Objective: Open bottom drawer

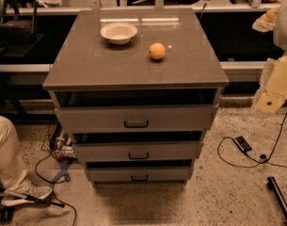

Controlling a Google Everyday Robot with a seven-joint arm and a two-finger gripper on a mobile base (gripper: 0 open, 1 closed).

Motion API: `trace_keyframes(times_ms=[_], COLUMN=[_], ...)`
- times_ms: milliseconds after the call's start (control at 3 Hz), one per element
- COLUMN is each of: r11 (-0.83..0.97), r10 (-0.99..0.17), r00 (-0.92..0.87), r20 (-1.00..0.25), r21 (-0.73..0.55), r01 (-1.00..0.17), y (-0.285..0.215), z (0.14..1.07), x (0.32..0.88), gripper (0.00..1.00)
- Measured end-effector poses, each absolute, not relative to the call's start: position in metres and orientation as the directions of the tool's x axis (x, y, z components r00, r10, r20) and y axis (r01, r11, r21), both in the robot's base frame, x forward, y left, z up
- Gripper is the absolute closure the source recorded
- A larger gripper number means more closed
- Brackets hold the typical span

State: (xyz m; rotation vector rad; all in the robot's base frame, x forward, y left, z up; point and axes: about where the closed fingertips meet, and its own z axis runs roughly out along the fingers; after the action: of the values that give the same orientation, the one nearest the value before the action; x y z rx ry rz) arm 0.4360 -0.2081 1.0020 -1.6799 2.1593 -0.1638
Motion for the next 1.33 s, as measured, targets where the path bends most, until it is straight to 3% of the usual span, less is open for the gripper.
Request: trace_keyframes(times_ms=[333,667,1333], r11=[0.297,0.284,0.206], r10=[-0.927,-0.870,-0.910], r00=[-0.208,-0.151,-0.105], r20=[-0.313,-0.469,-0.401], r21=[-0.272,-0.226,-0.219], r01=[-0.915,-0.932,-0.954], y=[-0.210,-0.182,-0.192], z=[0.966,0.907,0.861], x=[0.435,0.435,0.451], gripper=[0.00,0.00,0.00])
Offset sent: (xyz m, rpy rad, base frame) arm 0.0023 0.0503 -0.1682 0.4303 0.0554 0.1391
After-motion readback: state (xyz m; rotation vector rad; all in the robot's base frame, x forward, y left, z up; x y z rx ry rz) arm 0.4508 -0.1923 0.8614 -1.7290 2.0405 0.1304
